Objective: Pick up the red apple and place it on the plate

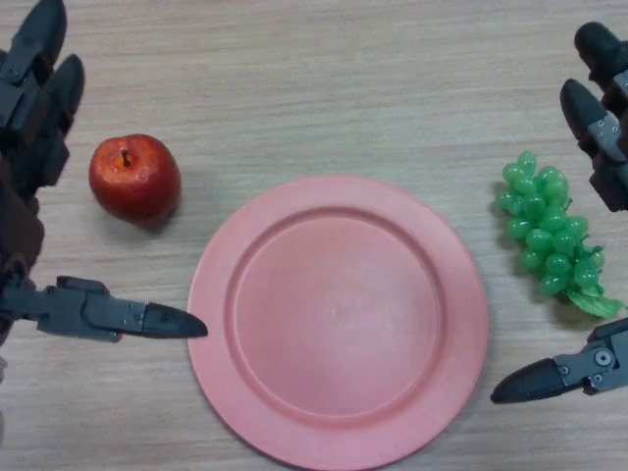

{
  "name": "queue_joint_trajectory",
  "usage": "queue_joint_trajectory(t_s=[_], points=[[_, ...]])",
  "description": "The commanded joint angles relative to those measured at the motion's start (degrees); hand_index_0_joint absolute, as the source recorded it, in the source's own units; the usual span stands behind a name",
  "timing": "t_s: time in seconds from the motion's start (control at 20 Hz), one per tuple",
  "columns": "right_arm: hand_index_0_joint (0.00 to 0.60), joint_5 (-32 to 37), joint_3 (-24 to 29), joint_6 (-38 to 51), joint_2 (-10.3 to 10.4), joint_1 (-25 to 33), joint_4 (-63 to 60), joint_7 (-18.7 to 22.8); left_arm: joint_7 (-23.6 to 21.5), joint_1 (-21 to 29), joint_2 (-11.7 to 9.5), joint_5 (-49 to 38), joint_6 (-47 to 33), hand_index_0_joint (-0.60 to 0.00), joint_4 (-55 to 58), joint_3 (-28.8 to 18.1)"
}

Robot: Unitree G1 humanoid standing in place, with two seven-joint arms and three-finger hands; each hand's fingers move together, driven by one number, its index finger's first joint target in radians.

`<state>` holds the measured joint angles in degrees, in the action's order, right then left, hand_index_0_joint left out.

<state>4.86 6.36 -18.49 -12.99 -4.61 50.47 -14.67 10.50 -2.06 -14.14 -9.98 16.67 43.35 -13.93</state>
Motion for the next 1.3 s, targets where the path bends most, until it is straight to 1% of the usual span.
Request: queue_joint_trajectory(t_s=[0.05,0.3,0.4,0.45,0.55,0.7,0.8,0.9,1.15,1.3], points=[[0.0,2.5,2.6,4.6,-0.3,-0.1,3.4,0.5,-1.0,-0.3,-0.2,-0.9,-6.1,0.0,3.4,-1.3],[0.0,1.5,1.4,3.8,-0.2,0.5,3.5,1.1,-0.7,-0.5,-0.3,-1.6,-6.6,0.0,3.7,-1.7],[0.0,0.9,0.9,4.1,-0.2,0.3,3.2,1.3,-0.3,-0.6,-0.4,0.2,-8.8,0.0,1.4,-2.2],[0.0,0.6,0.4,4.1,0.0,0.1,3.5,1.6,-0.8,0.1,-0.9,1.0,-8.9,0.0,-0.4,-3.1],[0.0,0.1,-0.5,4.8,0.3,-0.6,3.8,2.1,-2.5,3.5,-2.7,1.9,-9.8,0.0,-4.7,-4.2],[0.0,-0.4,-1.0,6.7,0.4,-1.5,2.8,1.9,-4.5,8.2,-5.5,2.2,-10.2,0.0,-12.1,-3.8],[0.0,-2.5,-2.5,7.1,0.4,-1.6,2.4,2.0,-6.4,10.5,-6.4,6.2,-14.8,0.0,-19.4,-2.2],[0.0,-4.2,-3.6,8.3,0.2,-2.0,1.9,0.7,-8.1,13.0,-7.5,8.1,-17.2,0.0,-25.5,-1.6],[0.0,-4.7,-4.1,10.4,0.5,-3.1,0.6,0.6,-10.9,18.8,-9.1,10.6,-22.8,0.0,-40.7,1.0],[0.0,-1.2,-1.9,7.6,0.2,-2.0,1.6,0.1,-10.7,22.2,-9.1,11.1,-25.7,0.0,-48.0,3.1]])
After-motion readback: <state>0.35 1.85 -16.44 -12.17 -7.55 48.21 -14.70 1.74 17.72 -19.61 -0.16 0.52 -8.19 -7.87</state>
